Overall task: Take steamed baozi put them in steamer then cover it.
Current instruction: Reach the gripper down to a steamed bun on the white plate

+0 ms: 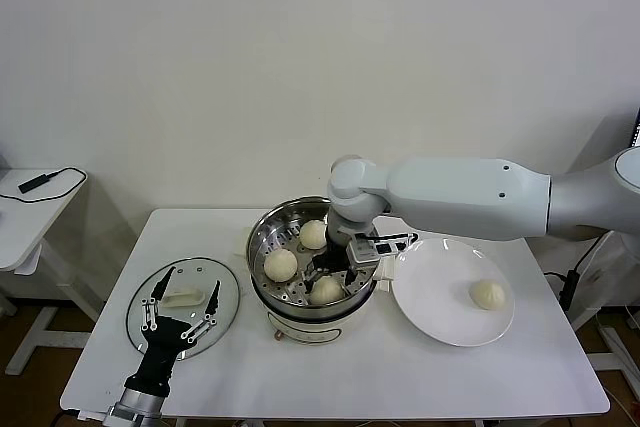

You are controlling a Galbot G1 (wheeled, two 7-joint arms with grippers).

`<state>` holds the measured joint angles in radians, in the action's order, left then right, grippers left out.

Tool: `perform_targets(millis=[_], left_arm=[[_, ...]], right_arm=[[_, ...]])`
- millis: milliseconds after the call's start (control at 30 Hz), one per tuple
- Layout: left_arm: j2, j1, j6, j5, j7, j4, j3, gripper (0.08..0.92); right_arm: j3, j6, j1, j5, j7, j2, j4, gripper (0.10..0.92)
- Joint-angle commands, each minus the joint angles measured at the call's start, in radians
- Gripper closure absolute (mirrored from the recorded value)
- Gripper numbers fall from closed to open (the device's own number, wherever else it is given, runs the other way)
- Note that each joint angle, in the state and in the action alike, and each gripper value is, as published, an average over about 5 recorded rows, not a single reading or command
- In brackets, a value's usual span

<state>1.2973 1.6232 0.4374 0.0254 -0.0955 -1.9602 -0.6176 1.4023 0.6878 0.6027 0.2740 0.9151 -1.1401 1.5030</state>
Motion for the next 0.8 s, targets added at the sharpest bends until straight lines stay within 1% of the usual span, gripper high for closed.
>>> perform_targets(millis=[33, 100, 167, 233, 333, 400, 467, 567, 667, 800], left_arm=[[-0.001, -0.007, -0.004, 0.000, 0.002, 0.000, 0.003, 0.177], [-0.002, -0.010, -0.005, 0.000, 0.002, 0.002, 0.006, 0.177], [-0.003, -0.013, -0.006, 0.000, 0.002, 0.004, 0.009, 0.177], [-0.003, -0.016, -0.008, -0.001, 0.002, 0.006, 0.014, 0.177], [-0.004, -0.019, -0.011, -0.003, 0.001, 0.005, 0.020, 0.177], [-0.004, -0.021, -0.012, -0.003, 0.001, 0.004, 0.022, 0.177], [-0.005, -0.022, -0.014, -0.004, 0.001, 0.005, 0.024, 0.177], [-0.006, -0.022, -0.015, -0.005, 0.001, 0.005, 0.023, 0.177], [-0.007, -0.022, -0.017, -0.005, 0.002, 0.005, 0.022, 0.177], [-0.005, -0.022, -0.021, -0.006, 0.003, 0.003, 0.021, 0.177]], right_arm=[[-0.083, -0.039, 0.032, -0.010, 0.017, 0.071, -0.010, 0.203], [-0.105, -0.077, 0.057, -0.065, 0.035, 0.117, -0.024, 0.203], [-0.110, -0.144, 0.088, -0.165, 0.067, 0.168, -0.048, 0.203], [-0.086, -0.246, 0.122, -0.315, 0.098, 0.225, -0.079, 0.203], [-0.019, -0.446, 0.169, -0.562, 0.134, 0.304, -0.140, 0.203], [0.016, -0.562, 0.181, -0.671, 0.160, 0.351, -0.190, 0.203], [0.034, -0.646, 0.173, -0.724, 0.188, 0.396, -0.241, 0.203], [0.052, -0.727, 0.141, -0.751, 0.230, 0.459, -0.312, 0.203], [0.063, -0.753, 0.091, -0.746, 0.251, 0.504, -0.367, 0.203], [0.052, -0.750, -0.002, -0.702, 0.246, 0.542, -0.394, 0.203]])
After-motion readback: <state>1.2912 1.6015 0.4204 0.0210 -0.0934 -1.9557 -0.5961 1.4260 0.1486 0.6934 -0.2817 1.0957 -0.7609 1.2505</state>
